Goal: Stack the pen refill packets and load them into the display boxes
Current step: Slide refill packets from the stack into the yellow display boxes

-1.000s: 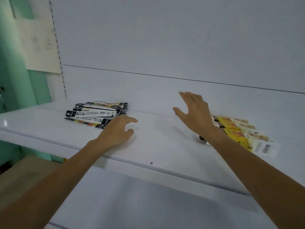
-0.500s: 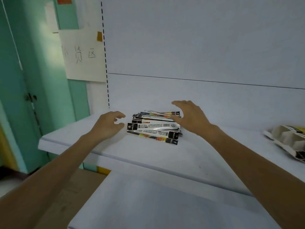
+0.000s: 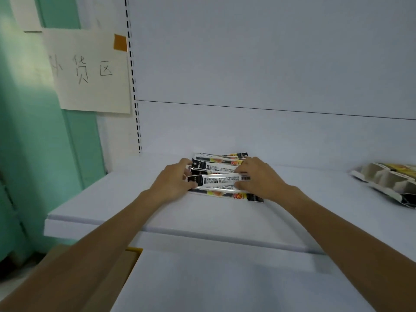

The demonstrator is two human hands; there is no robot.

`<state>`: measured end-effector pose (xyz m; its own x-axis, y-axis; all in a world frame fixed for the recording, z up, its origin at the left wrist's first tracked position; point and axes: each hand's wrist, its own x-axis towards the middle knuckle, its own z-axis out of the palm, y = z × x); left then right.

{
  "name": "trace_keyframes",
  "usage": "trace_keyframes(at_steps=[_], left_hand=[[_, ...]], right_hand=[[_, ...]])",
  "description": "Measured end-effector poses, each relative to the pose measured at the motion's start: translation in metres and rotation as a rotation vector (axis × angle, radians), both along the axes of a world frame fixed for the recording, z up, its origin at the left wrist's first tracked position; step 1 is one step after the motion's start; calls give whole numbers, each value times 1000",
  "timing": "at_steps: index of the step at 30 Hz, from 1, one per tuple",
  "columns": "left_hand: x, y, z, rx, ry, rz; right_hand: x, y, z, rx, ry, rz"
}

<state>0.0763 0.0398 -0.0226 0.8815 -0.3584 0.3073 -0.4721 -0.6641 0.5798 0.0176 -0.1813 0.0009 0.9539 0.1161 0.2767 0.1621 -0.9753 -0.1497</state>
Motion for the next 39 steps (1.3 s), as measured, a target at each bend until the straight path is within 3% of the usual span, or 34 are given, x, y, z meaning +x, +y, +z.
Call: trace_keyframes(at_steps=[5,12,17,19,26,31,35,39], left_hand=[[4,0,1,-12,-119,-7],[-3,2,8,32,-447,-5],[-12,-7,11,268,-623,-73],[-18,-9,16,265,-607,-56],[-18,-9,22,-23,-169,-91],[-14,-15,16,-32,-31,-112],[-24,-25,14,109,-111,-132],[-36,-33,11,399,-430,-53]], right_hand=[[-4,4,2,18,-33,-2],[-6,6,7,19,-205,5],[-9,8,11,48,-222,80],[-10,5,11,122,-155,126],[-26,-6,23,527,-87,156],[-26,-11,20,778,-81,113],[-27,-18,15,744,-133,31],[-30,-24,15,748,-131,-33]])
